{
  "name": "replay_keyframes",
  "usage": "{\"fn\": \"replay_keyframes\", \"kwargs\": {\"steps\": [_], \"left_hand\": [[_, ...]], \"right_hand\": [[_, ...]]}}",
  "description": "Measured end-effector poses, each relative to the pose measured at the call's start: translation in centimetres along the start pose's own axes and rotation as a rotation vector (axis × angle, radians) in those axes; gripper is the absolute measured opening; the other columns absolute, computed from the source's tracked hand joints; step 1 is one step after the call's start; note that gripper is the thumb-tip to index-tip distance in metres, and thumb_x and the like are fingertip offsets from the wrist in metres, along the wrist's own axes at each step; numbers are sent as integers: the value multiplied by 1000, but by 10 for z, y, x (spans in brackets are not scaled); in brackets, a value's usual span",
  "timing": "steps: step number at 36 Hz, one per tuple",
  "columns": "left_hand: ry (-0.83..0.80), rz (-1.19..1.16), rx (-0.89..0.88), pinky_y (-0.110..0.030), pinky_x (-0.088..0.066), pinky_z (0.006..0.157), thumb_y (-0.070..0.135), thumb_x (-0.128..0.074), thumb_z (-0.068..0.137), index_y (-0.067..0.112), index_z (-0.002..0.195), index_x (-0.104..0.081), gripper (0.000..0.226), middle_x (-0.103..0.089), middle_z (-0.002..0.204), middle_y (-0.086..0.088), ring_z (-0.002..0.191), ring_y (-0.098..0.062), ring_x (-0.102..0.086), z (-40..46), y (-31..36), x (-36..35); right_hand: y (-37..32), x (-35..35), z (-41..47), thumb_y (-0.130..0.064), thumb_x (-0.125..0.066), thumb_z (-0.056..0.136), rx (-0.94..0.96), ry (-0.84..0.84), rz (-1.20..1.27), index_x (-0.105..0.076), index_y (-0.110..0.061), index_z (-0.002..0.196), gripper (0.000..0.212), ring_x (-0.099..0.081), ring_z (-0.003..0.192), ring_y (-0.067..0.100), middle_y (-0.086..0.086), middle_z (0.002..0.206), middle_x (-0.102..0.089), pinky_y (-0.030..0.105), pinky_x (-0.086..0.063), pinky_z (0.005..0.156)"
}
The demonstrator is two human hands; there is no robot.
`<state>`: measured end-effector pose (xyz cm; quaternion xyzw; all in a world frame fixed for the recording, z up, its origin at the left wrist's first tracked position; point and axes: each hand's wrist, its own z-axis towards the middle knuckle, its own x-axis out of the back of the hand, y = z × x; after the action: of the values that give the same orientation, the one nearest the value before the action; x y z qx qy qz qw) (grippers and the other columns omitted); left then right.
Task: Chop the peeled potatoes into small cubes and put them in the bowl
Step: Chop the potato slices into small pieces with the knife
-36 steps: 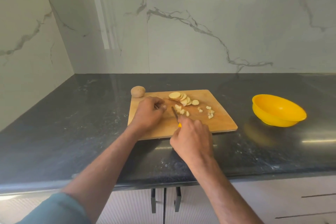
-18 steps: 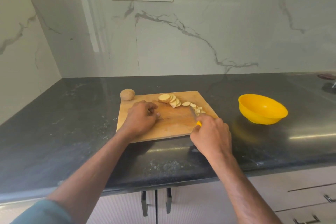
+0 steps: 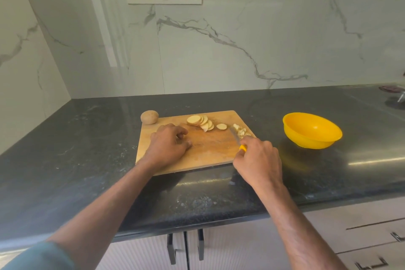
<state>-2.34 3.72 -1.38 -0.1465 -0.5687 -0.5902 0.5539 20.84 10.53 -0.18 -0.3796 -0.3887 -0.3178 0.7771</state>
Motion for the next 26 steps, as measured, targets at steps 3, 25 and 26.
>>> {"fn": "replay_keyframes", "kwargs": {"steps": [3, 25, 26], "left_hand": [[-8, -8, -3, -49, -50, 95, 43, -72, 91, 30, 122, -69, 33, -63, 103, 12, 97, -12, -56, 3, 7, -1], [-129, 444, -224, -53, -25, 104, 26, -55, 103, 27, 129, -67, 28, -68, 121, 3, 124, -20, -43, 67, 90, -46], [-129, 451, -226, -52, -25, 104, 25, -54, 103, 26, 128, -67, 28, -67, 120, 2, 124, -21, -43, 67, 91, -46]], "right_hand": [[-1, 0, 1, -21, -57, 84, 11, 16, 29, -69, -24, 114, 32, -64, 86, 37, 10, 97, -72, 34, -43, 65], [1, -5, 8, -29, -57, 91, 9, 70, 72, -63, -28, 124, 34, -67, 88, 35, 7, 98, -74, 41, -55, 73], [1, -5, 8, -28, -57, 91, 8, 78, 77, -63, -28, 124, 34, -67, 88, 35, 7, 98, -74, 40, -54, 72]]}}
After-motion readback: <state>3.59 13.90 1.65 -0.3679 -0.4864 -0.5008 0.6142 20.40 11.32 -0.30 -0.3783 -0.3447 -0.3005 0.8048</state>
